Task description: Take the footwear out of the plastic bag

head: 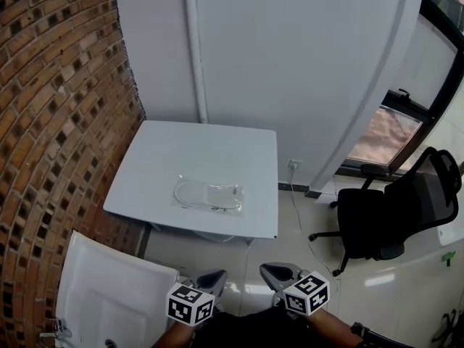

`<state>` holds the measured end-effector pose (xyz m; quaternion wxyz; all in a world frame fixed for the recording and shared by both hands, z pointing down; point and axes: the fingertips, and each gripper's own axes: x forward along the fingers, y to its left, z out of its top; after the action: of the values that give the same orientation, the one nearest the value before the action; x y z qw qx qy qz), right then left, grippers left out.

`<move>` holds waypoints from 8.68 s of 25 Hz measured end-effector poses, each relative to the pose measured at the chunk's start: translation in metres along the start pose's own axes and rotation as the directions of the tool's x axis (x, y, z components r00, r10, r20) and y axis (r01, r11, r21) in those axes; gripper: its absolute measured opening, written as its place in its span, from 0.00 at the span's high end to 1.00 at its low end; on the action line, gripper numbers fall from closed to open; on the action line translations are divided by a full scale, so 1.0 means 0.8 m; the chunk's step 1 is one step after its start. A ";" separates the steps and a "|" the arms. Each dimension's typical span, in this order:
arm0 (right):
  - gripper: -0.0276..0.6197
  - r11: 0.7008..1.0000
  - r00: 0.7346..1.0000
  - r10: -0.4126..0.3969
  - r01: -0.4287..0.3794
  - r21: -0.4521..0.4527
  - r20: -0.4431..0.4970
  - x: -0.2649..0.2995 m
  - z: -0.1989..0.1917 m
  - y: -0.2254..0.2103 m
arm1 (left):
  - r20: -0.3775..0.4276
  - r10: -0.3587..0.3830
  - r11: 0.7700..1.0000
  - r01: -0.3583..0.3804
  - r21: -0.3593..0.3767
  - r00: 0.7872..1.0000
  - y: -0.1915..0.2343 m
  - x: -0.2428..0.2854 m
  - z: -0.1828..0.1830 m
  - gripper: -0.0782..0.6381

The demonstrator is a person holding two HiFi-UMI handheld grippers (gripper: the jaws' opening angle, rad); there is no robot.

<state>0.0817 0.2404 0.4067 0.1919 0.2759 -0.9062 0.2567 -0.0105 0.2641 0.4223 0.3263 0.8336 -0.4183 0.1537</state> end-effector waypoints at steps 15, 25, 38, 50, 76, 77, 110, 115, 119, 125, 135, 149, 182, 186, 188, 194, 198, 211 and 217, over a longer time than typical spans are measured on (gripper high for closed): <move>0.95 0.995 0.996 -0.088 0.088 0.044 0.006 0.022 -0.011 0.012 | -0.092 -0.142 0.987 0.147 0.059 0.986 0.019 0.022 -0.018 0.88; 0.95 0.998 0.999 0.050 -0.049 -0.041 0.018 0.060 0.071 -0.072 | -0.016 0.046 0.999 -0.046 0.017 0.999 0.075 0.071 0.076 0.88; 0.95 0.969 0.972 0.232 -0.235 -0.074 -0.044 0.083 0.096 -0.173 | -0.011 0.186 0.979 -0.186 -0.085 0.983 0.069 0.165 0.121 0.88; 0.95 0.982 0.981 0.177 -0.181 -0.060 -0.075 0.160 0.098 -0.189 | -0.091 0.173 0.982 -0.179 -0.063 0.981 0.164 0.166 0.155 0.88; 0.83 0.907 0.874 -0.164 -0.049 -0.418 -0.457 0.318 -0.002 -0.233 | -0.437 0.196 0.922 -0.014 0.386 0.878 0.342 0.290 0.105 0.82; 0.83 0.905 0.877 -0.151 -0.063 -0.420 -0.457 0.320 -0.003 -0.235 | -0.445 0.210 0.920 -0.022 0.391 0.871 0.345 0.294 0.103 0.82; 0.91 0.991 0.931 0.001 0.049 0.127 -0.366 0.290 -0.017 -0.293 | -0.468 0.234 0.932 -0.061 0.356 0.852 0.360 0.312 0.088 0.84; 0.90 0.993 0.930 -0.016 0.058 0.103 -0.368 0.281 -0.011 -0.293 | -0.468 0.230 0.935 -0.060 0.350 0.853 0.361 0.311 0.085 0.84; 0.85 0.995 0.931 -0.091 0.075 -0.058 -0.354 0.277 0.021 -0.296 | -0.460 0.221 0.938 -0.059 0.341 0.860 0.361 0.312 0.087 0.84; 0.82 0.963 0.925 -0.144 0.049 -0.266 -0.353 0.314 0.052 -0.294 | -0.457 0.224 0.938 -0.063 0.341 0.861 0.363 0.310 0.086 0.84; 0.71 0.960 0.926 -0.156 0.060 -0.274 -0.345 0.342 0.070 -0.281 | -0.459 0.223 0.938 -0.062 0.340 0.860 0.362 0.311 0.086 0.84; 0.95 0.943 0.877 -0.271 0.157 -0.294 -0.398 0.327 0.036 -0.334 | -0.461 0.221 0.938 -0.059 0.341 0.859 0.363 0.310 0.086 0.84; 0.91 0.904 0.879 -0.238 0.044 -0.425 -0.413 0.357 0.030 -0.388 | -0.424 0.206 0.952 -0.080 0.296 0.882 0.365 0.311 0.091 0.85; 0.92 0.923 0.886 -0.226 0.062 -0.379 -0.405 0.352 0.032 -0.395 | -0.395 0.188 0.969 -0.103 0.225 0.899 0.369 0.310 0.094 0.87; 0.94 0.924 0.887 -0.240 0.084 -0.374 -0.393 0.344 0.036 -0.401 | -0.381 0.173 0.977 -0.110 0.183 0.908 0.370 0.310 0.096 0.87; 0.95 0.964 0.923 -0.218 0.153 -0.219 -0.316 0.314 0.064 -0.401 | -0.322 0.140 0.989 -0.118 0.087 0.936 0.374 0.307 0.102 0.88; 0.93 1.000 0.929 -0.016 0.006 -0.029 -0.371 0.328 0.040 -0.363 | -0.309 0.139 0.990 -0.128 0.053 0.941 0.374 0.306 0.103 0.88; 0.85 0.982 0.925 0.118 -0.055 0.181 -0.360 0.349 0.027 -0.356 | -0.271 0.120 0.992 -0.103 0.077 0.955 0.358 0.294 0.129 0.88; 0.84 0.967 0.931 0.148 -0.067 0.244 -0.333 0.355 0.033 -0.356 | -0.238 0.098 0.993 -0.080 0.086 0.966 0.352 0.285 0.140 0.88</move>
<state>0.0269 -0.0928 0.6277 0.3020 0.1959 -0.8359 0.4143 -0.0995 -0.0707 0.5772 0.3357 0.8009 -0.4063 0.2842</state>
